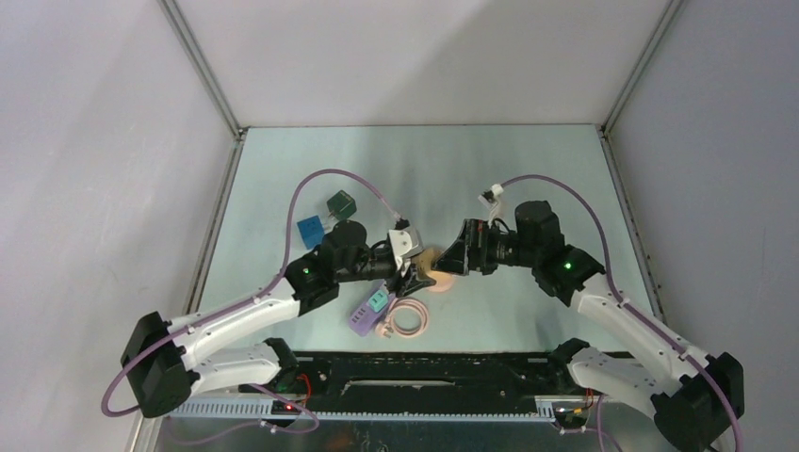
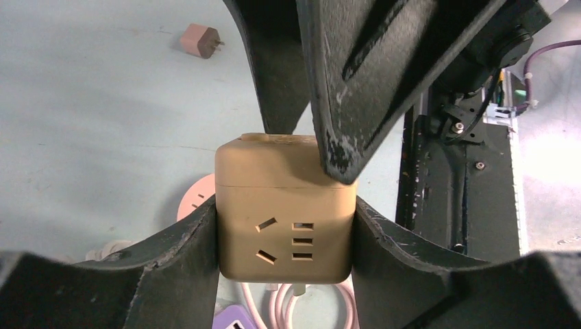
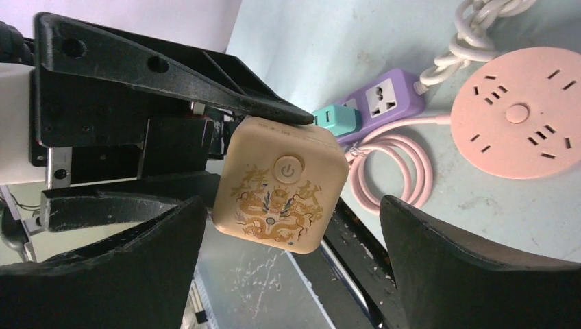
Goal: Insert the plug
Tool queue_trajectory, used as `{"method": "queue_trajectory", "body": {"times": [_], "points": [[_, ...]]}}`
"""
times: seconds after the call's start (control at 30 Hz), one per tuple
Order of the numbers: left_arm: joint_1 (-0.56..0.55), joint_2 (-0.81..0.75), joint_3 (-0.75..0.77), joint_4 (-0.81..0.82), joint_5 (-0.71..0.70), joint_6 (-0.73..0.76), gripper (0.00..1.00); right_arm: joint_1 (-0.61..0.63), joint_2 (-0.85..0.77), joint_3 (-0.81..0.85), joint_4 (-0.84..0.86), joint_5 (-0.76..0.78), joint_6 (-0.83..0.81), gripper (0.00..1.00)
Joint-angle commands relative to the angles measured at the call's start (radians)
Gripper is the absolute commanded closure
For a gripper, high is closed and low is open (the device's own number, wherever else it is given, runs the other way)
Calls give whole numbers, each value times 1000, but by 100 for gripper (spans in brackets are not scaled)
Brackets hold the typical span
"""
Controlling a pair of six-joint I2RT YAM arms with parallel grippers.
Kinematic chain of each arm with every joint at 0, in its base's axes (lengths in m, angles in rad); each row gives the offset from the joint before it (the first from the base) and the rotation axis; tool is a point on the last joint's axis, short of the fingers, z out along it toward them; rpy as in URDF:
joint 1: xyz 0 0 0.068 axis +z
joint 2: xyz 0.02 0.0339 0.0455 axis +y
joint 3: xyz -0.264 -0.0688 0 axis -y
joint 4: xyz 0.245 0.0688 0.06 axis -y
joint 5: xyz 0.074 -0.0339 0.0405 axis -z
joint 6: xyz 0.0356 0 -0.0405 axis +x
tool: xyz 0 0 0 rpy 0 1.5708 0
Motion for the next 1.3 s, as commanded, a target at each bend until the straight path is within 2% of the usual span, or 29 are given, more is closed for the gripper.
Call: {"method": "queue_trajectory", "body": {"times": [0.0,0.1,0.27,0.47,0.57,0.7,0.77,0.83,0.87,0.93,0.97,1.0,1.17,1.27], "points": [[0,-48,18,38,-47,39,89,35,52,57,73,0,55,1],[-3,-62,13,41,-65,64,89,53,102,87,45,17,52,4],[-12,-60,15,9,-80,121,90,70,151,94,91,6,93,21],[-46,-47,26,-56,-128,180,91,77,190,96,153,-24,120,21],[-56,-41,26,-65,-153,192,92,77,204,100,146,-41,123,32],[-70,-36,26,-65,-191,213,91,82,202,100,125,-50,122,54],[-73,-33,27,-65,-207,220,89,83,195,99,112,-52,116,75],[-75,-32,29,-65,-210,222,79,80,185,99,99,-43,110,94],[-77,-31,30,-65,-214,220,61,79,181,99,97,-40,107,100],[-80,-39,29,-58,-246,196,31,74,173,99,87,-29,95,100],[-80,-47,25,-40,-270,167,9,70,169,100,77,-21,84,100],[-80,-55,22,-18,-300,130,1,61,164,99,58,-11,71,100],[-77,-89,26,41,-374,6,0,-40,116,94,-91,25,-30,100],[-63,-95,50,29,-412,-79,0,-143,64,69,-142,-12,-69,100]]}}
